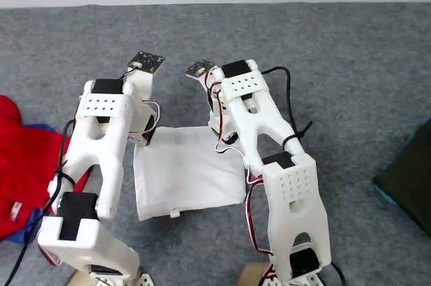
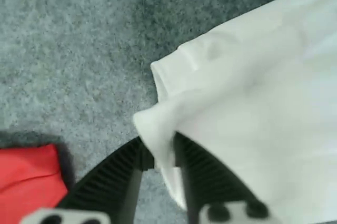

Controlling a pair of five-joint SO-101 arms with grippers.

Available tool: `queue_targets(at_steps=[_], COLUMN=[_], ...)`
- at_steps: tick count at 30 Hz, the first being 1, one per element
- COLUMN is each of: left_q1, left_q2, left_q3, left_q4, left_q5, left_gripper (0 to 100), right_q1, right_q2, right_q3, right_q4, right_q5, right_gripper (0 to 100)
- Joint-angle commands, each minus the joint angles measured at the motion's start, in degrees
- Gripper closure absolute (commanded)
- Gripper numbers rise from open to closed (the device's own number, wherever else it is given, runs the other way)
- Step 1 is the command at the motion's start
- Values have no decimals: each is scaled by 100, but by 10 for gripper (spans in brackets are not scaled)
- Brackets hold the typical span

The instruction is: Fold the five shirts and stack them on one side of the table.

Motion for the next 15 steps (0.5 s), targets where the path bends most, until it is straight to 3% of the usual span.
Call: queue_targets(at_steps=[1,9,15], left_q1=[-88,-123,-949], left_q2=[-97,-97,-281], left_q3=[-338,-1516,-2457], left_q4=[44,554,1090], left_q5=[281,325,325], left_gripper=[849,848,998], right_q1=[75,57,31], right_q2=[-119,-242,-954], right_q3=[-255,-281,-325], right_q4=[22,189,374], right_q5=[62,62,53], right_gripper=[989,989,989])
